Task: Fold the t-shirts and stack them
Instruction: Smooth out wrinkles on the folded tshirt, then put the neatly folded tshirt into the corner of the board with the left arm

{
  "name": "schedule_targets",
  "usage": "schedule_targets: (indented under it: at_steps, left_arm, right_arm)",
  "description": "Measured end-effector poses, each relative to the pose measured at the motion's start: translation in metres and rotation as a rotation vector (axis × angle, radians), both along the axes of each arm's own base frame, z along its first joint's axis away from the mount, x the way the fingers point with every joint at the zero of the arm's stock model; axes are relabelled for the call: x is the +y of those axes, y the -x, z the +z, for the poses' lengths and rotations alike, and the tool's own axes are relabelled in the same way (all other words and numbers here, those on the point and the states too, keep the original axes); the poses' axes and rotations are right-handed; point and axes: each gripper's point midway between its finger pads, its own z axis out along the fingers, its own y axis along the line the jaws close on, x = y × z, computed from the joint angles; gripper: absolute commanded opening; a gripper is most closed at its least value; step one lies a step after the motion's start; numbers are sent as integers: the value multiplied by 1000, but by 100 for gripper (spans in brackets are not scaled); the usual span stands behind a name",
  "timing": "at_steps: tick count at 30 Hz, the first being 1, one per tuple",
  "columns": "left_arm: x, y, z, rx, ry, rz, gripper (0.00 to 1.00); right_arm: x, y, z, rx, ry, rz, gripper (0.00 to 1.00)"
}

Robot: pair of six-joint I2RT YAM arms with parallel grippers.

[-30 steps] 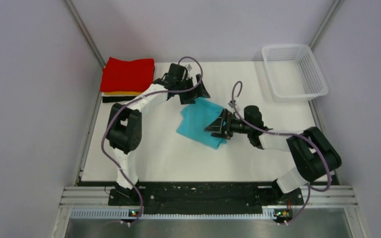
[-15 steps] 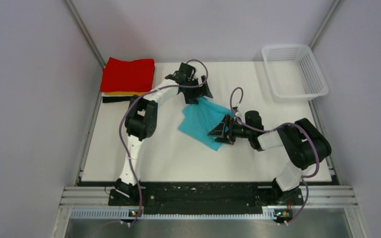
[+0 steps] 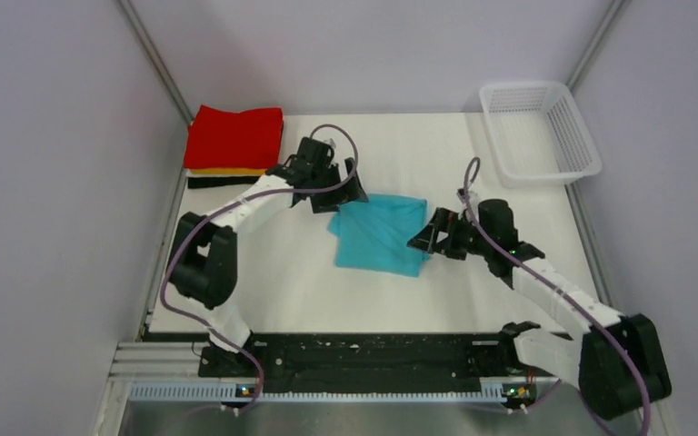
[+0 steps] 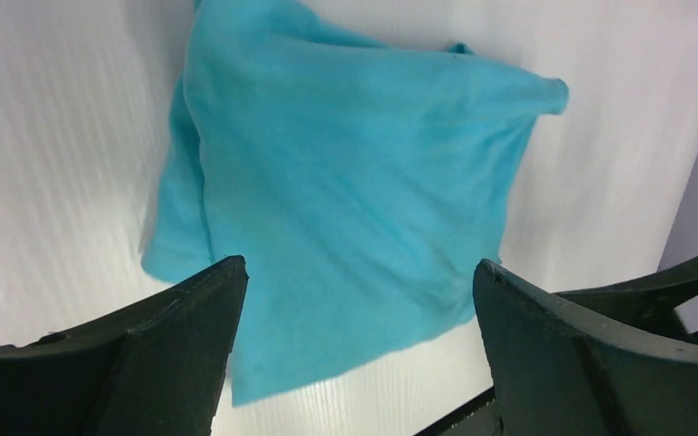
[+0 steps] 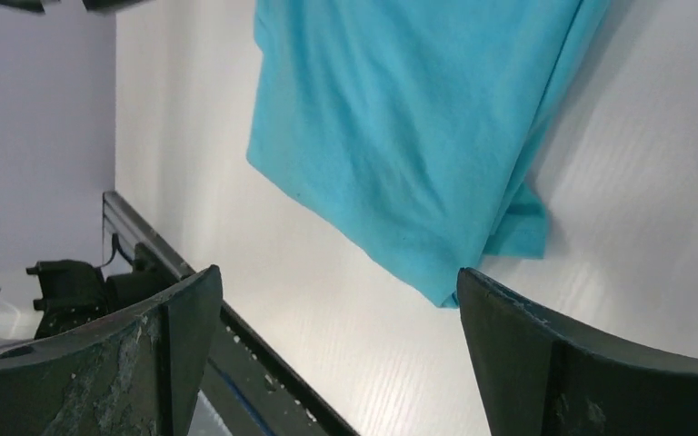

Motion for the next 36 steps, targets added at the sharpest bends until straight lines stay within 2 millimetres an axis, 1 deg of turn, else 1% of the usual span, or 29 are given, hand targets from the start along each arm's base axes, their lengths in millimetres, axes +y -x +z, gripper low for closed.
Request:
schedule_targets:
  at_steps: [2,3,4,6,8,12,15,16,18,19,22,23,24,25,26,28,29,32,36]
  left_arm:
    - [8,9,22,-62,-10,21,99]
    - [11,11,28,-86,-16,30,99]
    - [14,12,33,-105,-27,44,99]
    - [21,8,31,-118,-61,75,99]
    - [26,5,16,-95,-104,96,99]
    - [36,8,-35,8,-211,114,99]
    - [33,14,-67,79,-277,97,97]
    - [31,14,-69,88,-297,95,95]
    - [17,6,-64,58,-305,83,88]
    - [8,3,-66,50,-314,75,84]
    - [-8,5,-71,46,-340,59,75]
    - [-11,6,-73,41,-358,56,68]
    - [-15,7,-74,39,-367,56,61]
    - [-18,9,-75,37,-380,57,51]
    - [-22,10,-76,35,-399,59,38]
    - [-31,12,-79,33,-431,66,10]
    - [-36,12,-80,28,-451,69,0]
    - [-46,10,-79,13,-506,93,0]
    - [-42,6,-76,-13,-595,121,0]
  right_arm:
    - [-11,-3,25,-90,30,-52,99]
    - [-18,-6,37,-137,48,-91,99]
    - [-26,-7,49,-181,63,-137,99]
    - [-43,-8,61,-230,97,-235,99]
    - [-59,-5,66,-247,127,-324,99]
    - [-88,3,74,-292,175,-458,99]
    - [-102,9,76,-313,203,-518,99]
    - [-106,10,76,-317,214,-533,99]
    - [-112,12,73,-313,238,-553,99]
    - [-115,13,69,-304,256,-560,99]
    - [-121,16,62,-281,290,-572,99]
    - [-122,17,61,-278,294,-574,99]
    - [-123,17,61,-276,299,-577,99]
    - [-124,17,60,-275,303,-581,99]
    - [-125,17,60,-274,308,-584,99]
    - [-127,17,58,-272,319,-589,99]
    - [-128,18,58,-271,325,-591,99]
    - [-130,18,57,-271,333,-598,99]
    - [-133,18,61,-291,333,-610,99]
